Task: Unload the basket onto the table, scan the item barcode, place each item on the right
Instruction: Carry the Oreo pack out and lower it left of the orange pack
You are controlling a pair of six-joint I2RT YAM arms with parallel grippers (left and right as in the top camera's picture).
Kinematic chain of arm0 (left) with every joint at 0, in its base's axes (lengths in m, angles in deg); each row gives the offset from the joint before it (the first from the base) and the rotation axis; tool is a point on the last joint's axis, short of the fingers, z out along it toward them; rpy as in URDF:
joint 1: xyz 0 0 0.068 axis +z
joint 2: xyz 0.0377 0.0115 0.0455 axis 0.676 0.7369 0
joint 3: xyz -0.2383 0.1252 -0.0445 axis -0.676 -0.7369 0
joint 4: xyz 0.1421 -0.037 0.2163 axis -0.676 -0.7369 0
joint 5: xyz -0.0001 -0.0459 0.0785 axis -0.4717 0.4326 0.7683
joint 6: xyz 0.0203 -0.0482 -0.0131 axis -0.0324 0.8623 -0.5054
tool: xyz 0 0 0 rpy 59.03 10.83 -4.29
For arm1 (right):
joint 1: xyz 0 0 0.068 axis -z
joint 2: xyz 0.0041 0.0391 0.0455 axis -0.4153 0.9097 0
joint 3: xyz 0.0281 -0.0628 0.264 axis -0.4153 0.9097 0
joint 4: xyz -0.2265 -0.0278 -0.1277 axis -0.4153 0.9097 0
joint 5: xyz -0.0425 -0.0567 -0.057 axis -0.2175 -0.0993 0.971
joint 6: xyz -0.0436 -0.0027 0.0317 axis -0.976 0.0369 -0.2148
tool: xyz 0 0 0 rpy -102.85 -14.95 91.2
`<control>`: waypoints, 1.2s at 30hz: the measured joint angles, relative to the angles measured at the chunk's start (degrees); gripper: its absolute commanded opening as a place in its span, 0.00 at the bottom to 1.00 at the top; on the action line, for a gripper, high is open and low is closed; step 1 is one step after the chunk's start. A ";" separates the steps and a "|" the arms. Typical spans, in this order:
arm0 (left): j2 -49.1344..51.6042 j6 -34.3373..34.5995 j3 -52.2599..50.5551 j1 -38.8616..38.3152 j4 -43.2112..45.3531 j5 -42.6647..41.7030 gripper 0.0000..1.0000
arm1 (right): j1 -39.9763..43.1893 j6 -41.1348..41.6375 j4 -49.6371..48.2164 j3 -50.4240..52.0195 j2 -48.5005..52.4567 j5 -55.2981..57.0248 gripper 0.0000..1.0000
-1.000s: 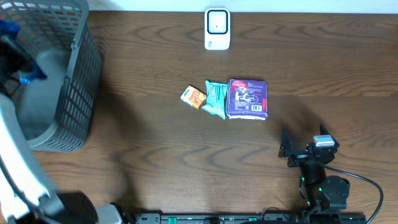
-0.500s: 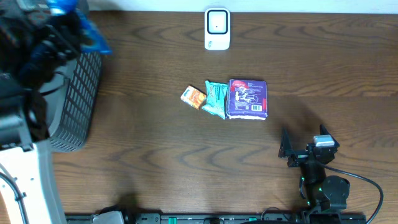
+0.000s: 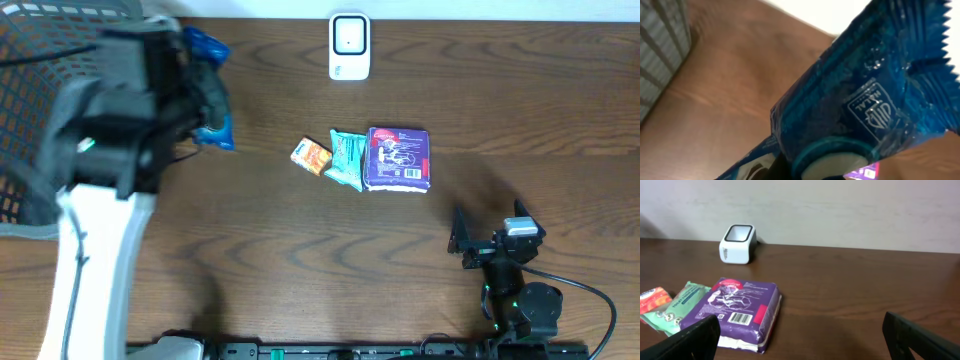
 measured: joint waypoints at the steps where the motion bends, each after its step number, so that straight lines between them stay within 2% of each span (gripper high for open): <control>1: 1.66 0.33 0.00 -1.03 -0.04 0.85 0.07 | 0.00 0.00 0.00 0.00 0.00 0.00 0.99; 8: 16.22 2.80 0.00 -5.62 0.00 5.25 0.07 | 0.00 0.00 0.00 0.00 0.00 0.00 0.99; 15: 30.03 7.19 0.00 -5.84 0.35 11.89 0.07 | 0.00 0.00 0.00 0.00 0.00 0.00 0.99; 24: 38.62 8.81 0.00 -6.99 4.55 8.13 0.08 | 0.00 0.00 0.00 0.00 0.00 0.00 0.99; 25: 38.77 8.87 0.00 -7.13 5.03 7.56 0.17 | 0.00 0.00 0.00 0.00 0.00 0.00 0.99; 26: 38.80 8.81 0.00 -7.37 5.57 7.10 0.43 | 0.00 0.00 0.00 0.00 0.00 0.00 0.99; 28: 38.80 8.94 0.00 -7.69 6.38 6.40 0.80 | 0.00 0.00 0.00 0.00 0.00 0.00 0.99; 29: 38.80 8.94 0.00 -7.78 6.56 5.81 0.84 | 0.00 0.00 0.00 0.00 0.00 0.00 0.99; 36: 38.80 5.77 0.57 -7.74 6.19 0.96 0.84 | 0.00 0.00 0.00 0.00 0.00 0.00 0.99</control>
